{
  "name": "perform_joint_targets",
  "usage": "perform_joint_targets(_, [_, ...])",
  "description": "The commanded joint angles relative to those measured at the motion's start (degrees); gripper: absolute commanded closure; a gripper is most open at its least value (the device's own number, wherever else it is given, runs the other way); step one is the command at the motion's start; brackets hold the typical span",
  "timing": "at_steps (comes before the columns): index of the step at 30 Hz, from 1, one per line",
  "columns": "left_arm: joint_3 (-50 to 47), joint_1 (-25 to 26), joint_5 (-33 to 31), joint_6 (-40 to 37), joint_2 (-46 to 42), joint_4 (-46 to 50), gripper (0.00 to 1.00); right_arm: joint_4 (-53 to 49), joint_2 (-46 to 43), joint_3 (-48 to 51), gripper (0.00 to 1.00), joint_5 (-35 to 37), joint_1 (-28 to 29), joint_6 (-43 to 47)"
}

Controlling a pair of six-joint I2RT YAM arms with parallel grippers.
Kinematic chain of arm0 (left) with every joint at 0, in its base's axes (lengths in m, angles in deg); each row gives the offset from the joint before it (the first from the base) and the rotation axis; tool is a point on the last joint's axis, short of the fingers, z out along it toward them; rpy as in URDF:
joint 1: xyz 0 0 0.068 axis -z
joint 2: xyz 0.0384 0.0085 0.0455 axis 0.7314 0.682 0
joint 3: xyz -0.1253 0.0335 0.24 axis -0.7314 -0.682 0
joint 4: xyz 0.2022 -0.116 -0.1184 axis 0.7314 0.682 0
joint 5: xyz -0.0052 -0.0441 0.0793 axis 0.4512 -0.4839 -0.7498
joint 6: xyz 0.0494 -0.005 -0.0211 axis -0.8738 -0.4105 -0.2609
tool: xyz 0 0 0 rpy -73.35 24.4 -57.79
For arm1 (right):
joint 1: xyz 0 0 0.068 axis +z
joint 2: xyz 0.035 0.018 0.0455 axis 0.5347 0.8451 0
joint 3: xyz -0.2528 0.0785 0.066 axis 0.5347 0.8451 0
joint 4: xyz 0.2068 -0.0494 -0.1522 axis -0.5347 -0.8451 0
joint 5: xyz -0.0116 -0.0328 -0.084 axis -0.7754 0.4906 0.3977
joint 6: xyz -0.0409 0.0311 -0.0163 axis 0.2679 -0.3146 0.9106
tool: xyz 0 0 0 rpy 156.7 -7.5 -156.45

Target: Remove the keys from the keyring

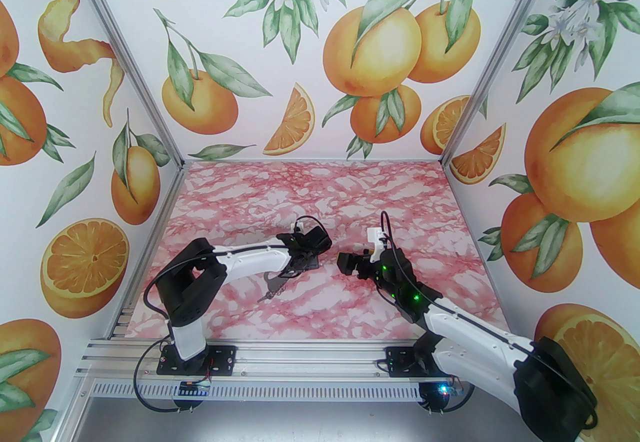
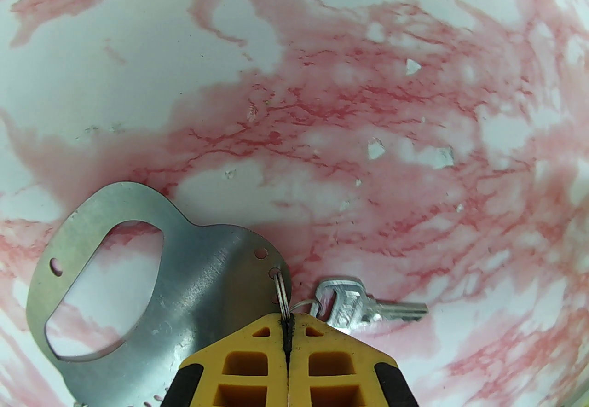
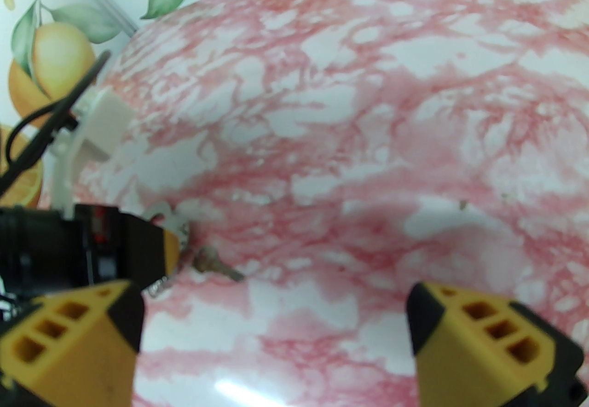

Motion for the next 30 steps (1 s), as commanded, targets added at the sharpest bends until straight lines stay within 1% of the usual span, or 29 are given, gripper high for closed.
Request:
perform_joint_targets(1, [0.0, 0.8, -2.6, -1.1, -4.7, 1.9, 1.00, 2.2, -0.9, 0.7, 0.00, -2.0, 0.5, 1.0])
perform_joint_targets(10, [-1.2, 1.6, -3.2, -4.6, -11.3, 3.8, 1.00, 4.0, -3.1, 1.2, 0.00, -6.6, 0.5, 1.3])
perform_joint_targets(11, [-1.6, 1.7, -3.3, -6.2, -14.1, 4.5, 1.00, 4.1, -3.8, 1.0, 0.00, -7.7, 0.5, 1.2])
perform_joint_targets(12, [-2.5, 1.6, -3.1, -8.7, -19.2, 4.9, 1.00, 3.6, -4.8, 0.1, 0.00, -10.5, 0.6, 2.8])
perform_joint_targets(13, [-2.9, 1.6, -3.0, -9.3, -21.4, 5.1, 1.00, 1.1, -5.9, -1.4, 0.00, -9.0, 1.8, 4.6])
perform_joint_targets(14, [-3.3, 1.7, -2.7, -10.0, -23.2, 4.9, 1.00, 1.3, -6.2, -1.7, 0.00, -9.3, 2.3, 5.5])
perform_joint_targets(21, [-2.2, 1.5, -1.3, -13.9, -31.9, 6.2, 1.00, 6.6, -4.6, -3.3, 0.06, -7.7, 6.6, 12.5])
perform_joint_targets(25, [0.6, 1.3, 0.2, -15.1, -33.8, 6.5, 1.00, 7.3, -3.5, -5.1, 0.11, -3.7, 10.0, 17.7])
perform_joint_targets(26, [1.4, 1.2, 0.8, -15.4, -34.0, 6.4, 1.00, 7.5, -3.7, -5.3, 0.13, -2.2, 11.1, 19.0])
perform_joint_targets(30, [4.4, 1.1, 2.5, -16.1, -33.2, 6.5, 1.00, 8.6, -5.9, -5.5, 0.16, 0.9, 15.0, 23.2])
